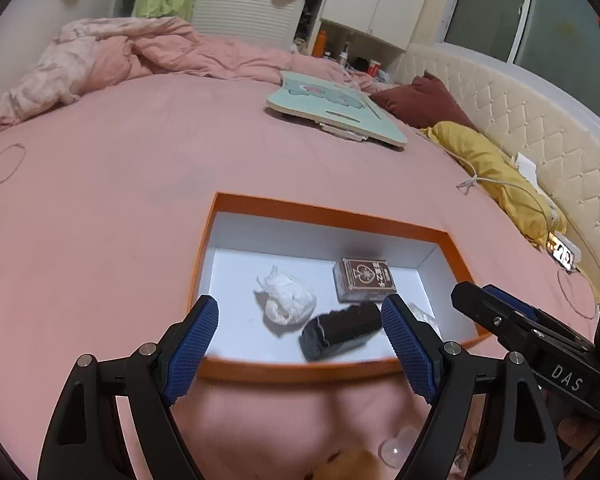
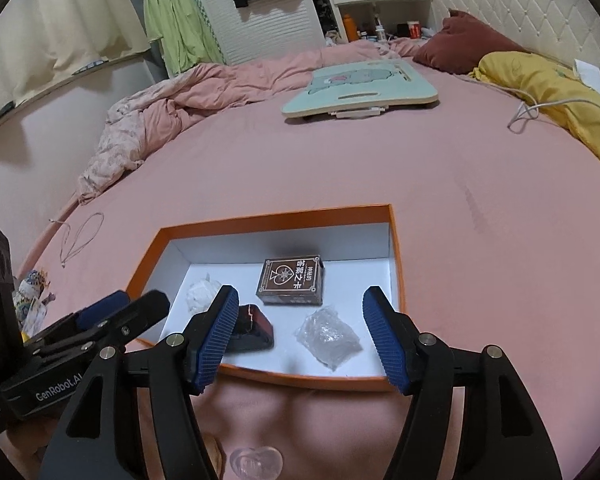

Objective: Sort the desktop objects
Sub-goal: 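Grasp the tan plush head with left tool while right tool grasps the white figurine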

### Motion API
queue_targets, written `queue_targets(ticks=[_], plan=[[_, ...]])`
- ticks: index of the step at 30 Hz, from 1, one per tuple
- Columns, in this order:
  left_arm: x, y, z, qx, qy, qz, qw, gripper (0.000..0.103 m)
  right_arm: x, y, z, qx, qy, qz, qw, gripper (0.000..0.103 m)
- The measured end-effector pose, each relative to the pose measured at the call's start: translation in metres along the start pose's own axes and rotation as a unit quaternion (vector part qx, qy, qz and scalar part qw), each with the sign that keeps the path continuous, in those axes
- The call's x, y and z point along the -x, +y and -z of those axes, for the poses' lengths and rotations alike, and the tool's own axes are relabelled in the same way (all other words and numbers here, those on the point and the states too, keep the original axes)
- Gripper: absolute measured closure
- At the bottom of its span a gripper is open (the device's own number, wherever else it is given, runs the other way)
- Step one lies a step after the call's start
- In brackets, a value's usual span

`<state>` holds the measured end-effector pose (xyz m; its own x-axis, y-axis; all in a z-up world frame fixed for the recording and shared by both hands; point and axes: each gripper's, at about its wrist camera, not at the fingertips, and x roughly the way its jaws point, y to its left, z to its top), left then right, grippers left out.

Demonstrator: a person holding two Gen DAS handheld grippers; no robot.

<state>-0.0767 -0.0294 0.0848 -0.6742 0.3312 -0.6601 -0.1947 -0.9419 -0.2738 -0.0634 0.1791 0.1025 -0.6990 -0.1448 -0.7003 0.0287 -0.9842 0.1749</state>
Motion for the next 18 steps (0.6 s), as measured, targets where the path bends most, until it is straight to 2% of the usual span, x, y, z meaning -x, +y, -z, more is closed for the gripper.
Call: queue_targets(ticks=[10,13,18], plan=[[0.040,-0.002,0.036,0.023,0.010,0.020,0.9995,0.020,0.041,-0.007,0.019,-0.004,-0.007,0.023,1.000,0.037],[0.050,-0.004,0.049,0.027,0.019,0.028,0.9990,0.020,0.049,-0.014,0.032,-0.015,0.004,0.033,0.999,0.037],[0.048,-0.014,0.074,0.022,0.051,0.014,0.9983,0.020,0.061,-0.022,0.061,-0.043,0.034,0.039,0.998,0.037]])
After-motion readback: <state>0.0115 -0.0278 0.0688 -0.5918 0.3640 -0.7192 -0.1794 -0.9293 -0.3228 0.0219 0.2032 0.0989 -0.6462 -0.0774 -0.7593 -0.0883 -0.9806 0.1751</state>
